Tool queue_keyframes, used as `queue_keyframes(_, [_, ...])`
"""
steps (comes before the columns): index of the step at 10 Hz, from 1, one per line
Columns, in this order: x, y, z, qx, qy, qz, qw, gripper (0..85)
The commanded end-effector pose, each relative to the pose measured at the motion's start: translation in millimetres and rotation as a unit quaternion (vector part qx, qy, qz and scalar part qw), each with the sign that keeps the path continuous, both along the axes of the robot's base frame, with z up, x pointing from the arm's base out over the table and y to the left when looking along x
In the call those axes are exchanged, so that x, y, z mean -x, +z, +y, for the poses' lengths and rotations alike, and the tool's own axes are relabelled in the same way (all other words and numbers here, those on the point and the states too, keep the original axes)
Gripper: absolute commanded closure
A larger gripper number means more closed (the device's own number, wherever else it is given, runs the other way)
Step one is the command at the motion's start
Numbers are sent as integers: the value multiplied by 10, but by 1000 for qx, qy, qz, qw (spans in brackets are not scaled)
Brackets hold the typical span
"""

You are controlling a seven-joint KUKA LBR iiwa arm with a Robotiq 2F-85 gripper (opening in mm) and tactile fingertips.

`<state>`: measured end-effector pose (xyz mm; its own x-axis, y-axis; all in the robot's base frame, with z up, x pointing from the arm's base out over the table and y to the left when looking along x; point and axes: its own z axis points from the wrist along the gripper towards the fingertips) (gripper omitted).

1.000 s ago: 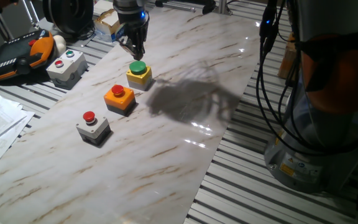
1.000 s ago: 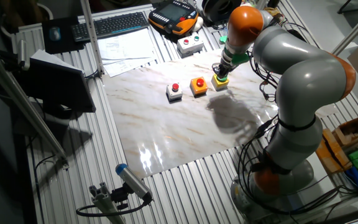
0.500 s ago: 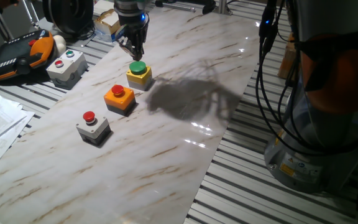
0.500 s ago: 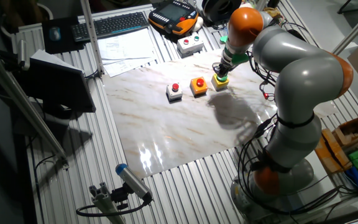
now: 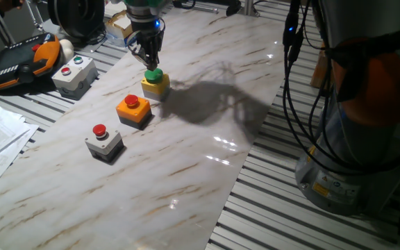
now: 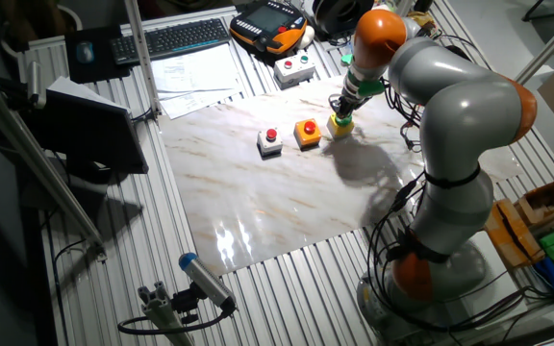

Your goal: Press three buttons from left to right in sequence

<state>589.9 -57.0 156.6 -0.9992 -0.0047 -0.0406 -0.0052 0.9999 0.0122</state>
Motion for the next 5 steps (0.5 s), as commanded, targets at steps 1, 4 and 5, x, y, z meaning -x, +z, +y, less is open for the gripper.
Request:
queue_keyframes(1, [-37, -20, -47, 0, 2, 0, 1000, 843])
queue_keyframes(4, [-123, -123, -129, 7, 5, -5, 1000, 843])
queue_keyframes(5, [-134, -146, -135, 9, 5, -4, 1000, 843])
